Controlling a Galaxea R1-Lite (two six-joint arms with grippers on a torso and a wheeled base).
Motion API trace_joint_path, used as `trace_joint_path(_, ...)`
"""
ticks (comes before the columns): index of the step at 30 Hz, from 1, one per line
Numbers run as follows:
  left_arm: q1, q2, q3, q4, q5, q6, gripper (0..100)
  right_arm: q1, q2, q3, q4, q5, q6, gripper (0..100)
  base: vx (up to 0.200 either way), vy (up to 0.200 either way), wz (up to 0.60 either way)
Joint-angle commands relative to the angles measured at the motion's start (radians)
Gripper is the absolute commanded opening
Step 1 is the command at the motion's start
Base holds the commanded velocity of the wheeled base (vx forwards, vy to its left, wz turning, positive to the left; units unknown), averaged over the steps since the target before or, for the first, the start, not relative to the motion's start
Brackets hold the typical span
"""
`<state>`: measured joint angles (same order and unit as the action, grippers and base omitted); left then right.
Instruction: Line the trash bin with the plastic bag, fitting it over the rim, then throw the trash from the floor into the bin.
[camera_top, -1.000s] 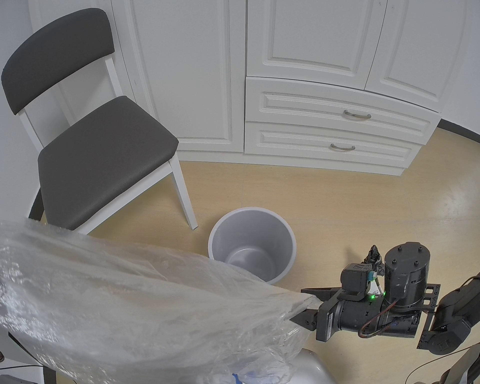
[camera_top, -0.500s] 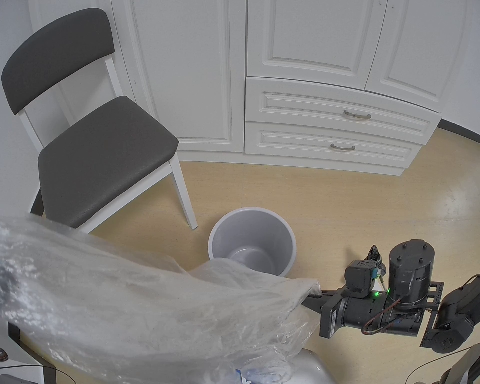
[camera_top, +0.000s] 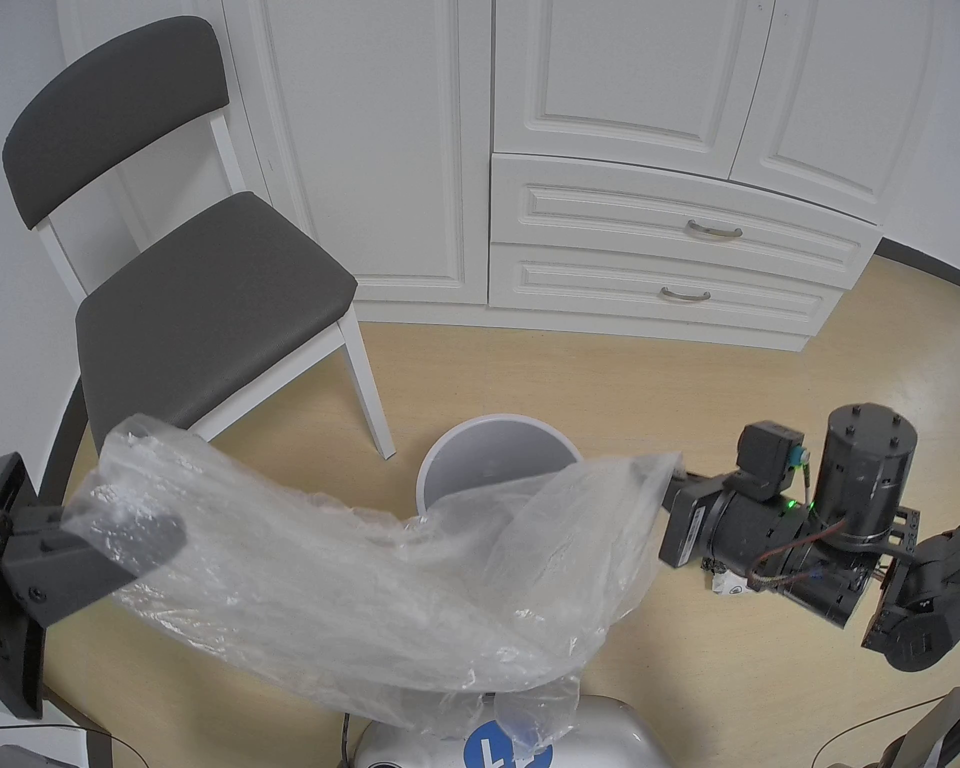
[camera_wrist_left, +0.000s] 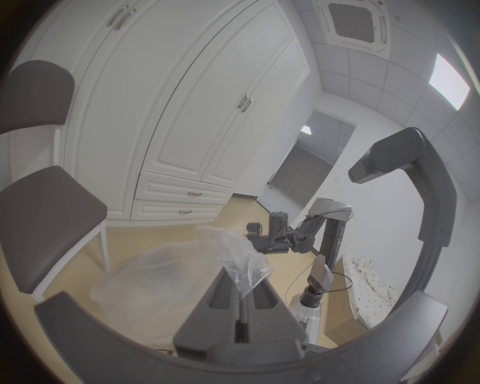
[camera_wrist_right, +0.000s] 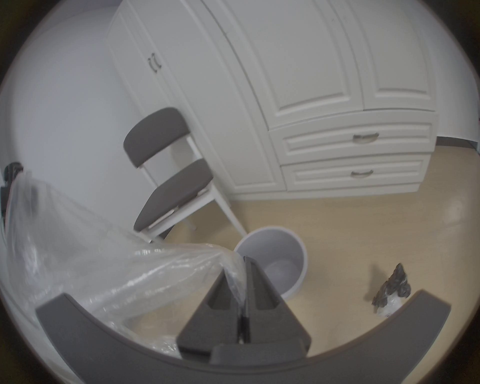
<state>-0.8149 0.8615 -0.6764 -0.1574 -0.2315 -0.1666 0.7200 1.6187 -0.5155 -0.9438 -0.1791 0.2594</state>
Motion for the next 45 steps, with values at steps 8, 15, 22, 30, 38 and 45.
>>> trace_joint_path(8,0.080,0.177,-0.052,0.068,0.080,-0.010,0,-0.021,-0.141,-0.041,0.019,-0.072,-0.032,0,0.000,0.000,0.00)
trace_joint_path(15,0.194,0.291,-0.058,0.052,0.185,0.007,0,0.007,-0.217,-0.018,0.031,-0.178,-0.150,0,0.000,0.000,0.00)
trace_joint_path(22,0.204,0.306,-0.051,0.050,0.262,0.056,0,0.145,-0.273,0.038,0.025,-0.335,-0.287,0,0.000,0.000,0.00)
trace_joint_path(30,0.204,0.303,-0.046,0.018,0.324,0.068,0,0.194,-0.318,0.118,0.017,-0.416,-0.417,0,0.000,0.000,0.00)
trace_joint_path(38,0.207,0.304,-0.037,0.007,0.382,0.108,0,0.182,-0.353,0.193,0.017,-0.419,-0.531,0,0.000,0.000,0.00)
trace_joint_path(45,0.238,0.312,-0.037,0.009,0.382,0.110,0,0.144,-0.372,0.233,0.019,-0.418,-0.591,0,0.000,0.000,0.00)
